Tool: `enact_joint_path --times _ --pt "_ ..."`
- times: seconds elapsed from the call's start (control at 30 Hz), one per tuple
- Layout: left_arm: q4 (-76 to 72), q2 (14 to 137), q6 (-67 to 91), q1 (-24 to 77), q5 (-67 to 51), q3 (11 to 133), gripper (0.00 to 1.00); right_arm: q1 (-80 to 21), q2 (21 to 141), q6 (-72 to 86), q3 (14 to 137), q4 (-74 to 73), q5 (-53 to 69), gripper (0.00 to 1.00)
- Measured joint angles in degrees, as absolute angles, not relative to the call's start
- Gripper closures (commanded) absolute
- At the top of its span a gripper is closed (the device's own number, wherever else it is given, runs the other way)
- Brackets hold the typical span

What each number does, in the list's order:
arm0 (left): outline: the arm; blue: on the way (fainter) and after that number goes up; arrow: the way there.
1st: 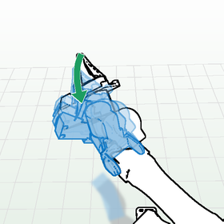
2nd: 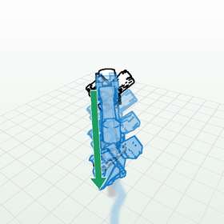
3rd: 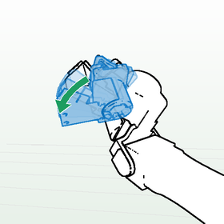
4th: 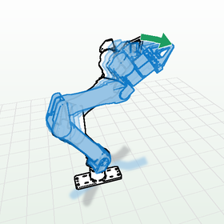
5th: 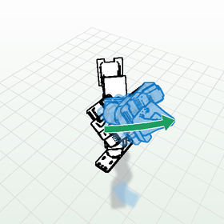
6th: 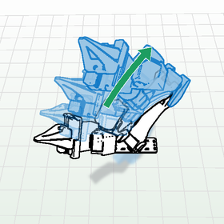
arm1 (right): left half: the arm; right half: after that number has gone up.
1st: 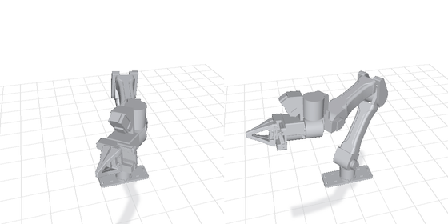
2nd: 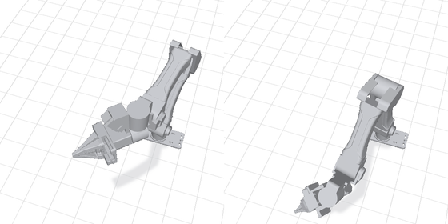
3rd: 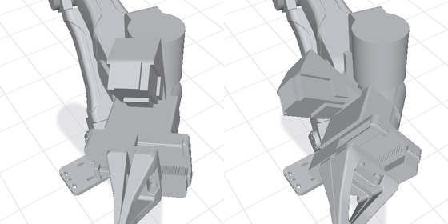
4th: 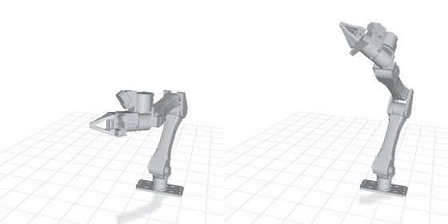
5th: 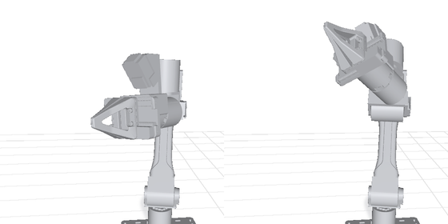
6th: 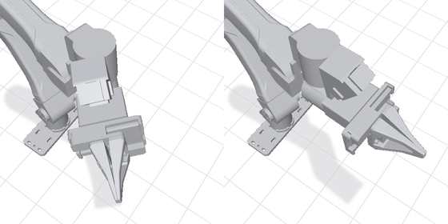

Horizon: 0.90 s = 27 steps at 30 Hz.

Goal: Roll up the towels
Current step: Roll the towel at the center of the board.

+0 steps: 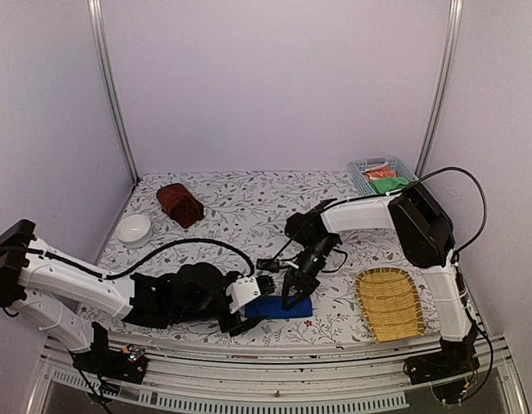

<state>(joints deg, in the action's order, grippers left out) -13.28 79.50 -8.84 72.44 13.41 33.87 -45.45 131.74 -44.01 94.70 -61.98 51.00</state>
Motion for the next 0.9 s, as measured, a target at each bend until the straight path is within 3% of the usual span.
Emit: enact_joint_path --times 0.4,0.63,0.9 --pt "-11.60 94.76 -16.86 73.12 13.78 41.32 0.22 -45.12 132.66 -44.21 95.31 -62.89 52.38 0.82" --pt "-12.47 98.74 -20.25 73.12 16.86 42.46 0.32 -44.97 133.05 -44.18 95.72 -63.42 52.80 0.82" --pt "-10.35 101.73 -20.73 73.08 18.55 45.87 0.40 -44.97 132.35 -44.71 95.53 -63.75 52.51 0.54"
